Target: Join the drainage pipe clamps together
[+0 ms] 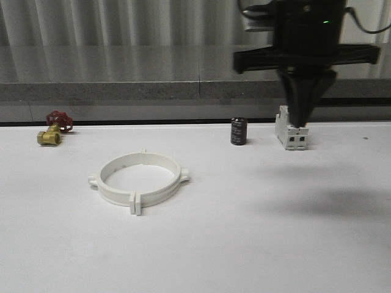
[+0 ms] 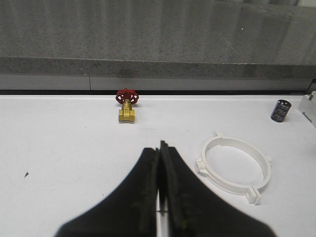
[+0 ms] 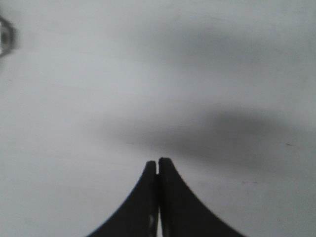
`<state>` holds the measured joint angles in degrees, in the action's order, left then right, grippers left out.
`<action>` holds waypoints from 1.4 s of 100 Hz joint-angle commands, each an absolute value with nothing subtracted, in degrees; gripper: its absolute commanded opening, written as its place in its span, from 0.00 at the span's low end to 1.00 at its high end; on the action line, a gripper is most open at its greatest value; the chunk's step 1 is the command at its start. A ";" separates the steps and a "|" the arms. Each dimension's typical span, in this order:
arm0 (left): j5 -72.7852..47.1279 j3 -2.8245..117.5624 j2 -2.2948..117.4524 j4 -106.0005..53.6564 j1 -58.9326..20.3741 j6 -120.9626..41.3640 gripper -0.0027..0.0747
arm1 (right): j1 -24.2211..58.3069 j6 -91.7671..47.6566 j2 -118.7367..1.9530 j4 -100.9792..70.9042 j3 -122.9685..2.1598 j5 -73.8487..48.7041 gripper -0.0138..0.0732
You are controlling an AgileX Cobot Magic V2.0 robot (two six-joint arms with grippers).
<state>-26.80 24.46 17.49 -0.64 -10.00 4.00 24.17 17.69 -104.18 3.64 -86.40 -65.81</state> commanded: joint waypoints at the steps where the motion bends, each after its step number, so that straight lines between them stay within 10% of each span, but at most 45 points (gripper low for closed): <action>1: -22.43 25.85 17.87 -0.76 -10.00 4.00 0.01 | 21.30 16.24 -96.32 4.58 -83.32 -62.40 0.09; 55: -22.43 25.85 17.87 -0.76 -10.00 4.00 0.01 | 2.52 15.92 -68.99 1.73 -56.24 -48.88 0.09; 140: -22.43 25.85 17.87 -0.76 -10.00 4.00 0.01 | 2.06 15.72 -24.77 8.51 -20.12 -14.64 0.09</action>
<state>-26.80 24.46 17.49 -0.64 -10.00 4.00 2.41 16.38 -27.81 6.87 -21.67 -23.74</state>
